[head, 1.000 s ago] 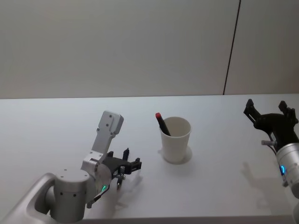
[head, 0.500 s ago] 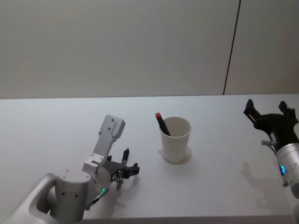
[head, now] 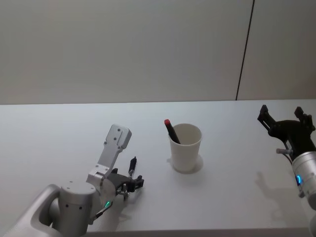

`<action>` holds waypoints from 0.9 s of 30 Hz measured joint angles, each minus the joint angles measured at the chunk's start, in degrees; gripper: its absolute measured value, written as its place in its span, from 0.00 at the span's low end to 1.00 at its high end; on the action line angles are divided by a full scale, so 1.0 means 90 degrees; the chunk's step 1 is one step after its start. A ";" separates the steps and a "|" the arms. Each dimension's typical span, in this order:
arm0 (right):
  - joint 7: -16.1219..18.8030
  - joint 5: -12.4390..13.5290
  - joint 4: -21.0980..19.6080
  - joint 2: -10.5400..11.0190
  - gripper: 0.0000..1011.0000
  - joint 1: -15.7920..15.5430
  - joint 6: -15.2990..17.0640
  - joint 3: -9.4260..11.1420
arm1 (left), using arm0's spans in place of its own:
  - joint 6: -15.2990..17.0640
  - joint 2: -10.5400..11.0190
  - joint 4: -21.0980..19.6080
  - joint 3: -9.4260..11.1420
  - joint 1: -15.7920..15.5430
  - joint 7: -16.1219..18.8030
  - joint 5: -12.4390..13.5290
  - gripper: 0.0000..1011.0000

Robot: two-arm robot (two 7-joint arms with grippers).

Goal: Place the pen into the pen holder.

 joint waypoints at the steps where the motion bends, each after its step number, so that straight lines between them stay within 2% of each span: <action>1: 0.0000 0.0000 0.0000 0.0000 0.99 0.0000 0.0000 0.0000 | 0.0000 0.0000 0.0000 0.0000 0.0000 0.0000 0.0000 0.90; 7: 0.0000 0.0000 0.0000 0.0000 0.99 0.0000 0.0000 0.0000 | 0.0037 -0.0009 0.0024 -0.0014 -0.0006 -0.0008 0.0049 0.72; 10: 0.0000 0.0000 0.0000 0.0000 0.99 0.0000 0.0000 0.0000 | 0.0063 -0.0014 0.0037 -0.0020 -0.0008 -0.0014 0.0082 0.59; 11: 0.0000 0.0000 0.0000 0.0000 0.99 0.0000 0.0000 0.0000 | 0.0069 -0.0015 0.0041 -0.0021 -0.0008 -0.0015 0.0087 0.58; 16: 0.0000 0.0000 0.0000 0.0000 0.99 0.0000 0.0000 0.0000 | 0.0099 -0.0020 0.0052 -0.0029 -0.0010 -0.0024 0.0126 0.41; 17: 0.0000 0.0000 0.0000 0.0000 0.99 0.0000 0.0000 0.0000 | 0.0103 -0.0021 0.0054 -0.0031 -0.0011 -0.0026 0.0131 0.41; 18: 0.0000 0.0000 0.0000 0.0000 0.99 0.0000 0.0000 0.0000 | 0.0112 -0.0023 0.0057 -0.0033 -0.0012 -0.0029 0.0141 0.35; 23: 0.0000 0.0000 0.0000 0.0000 0.99 0.0000 0.0000 0.0000 | 0.0146 -0.0031 0.0070 -0.0042 -0.0014 -0.0038 0.0177 0.19; 27: 0.0000 0.0000 0.0000 0.0000 0.99 0.0000 0.0000 0.0000 | 0.0157 -0.0038 0.0075 -0.0048 -0.0017 -0.0042 0.0198 0.13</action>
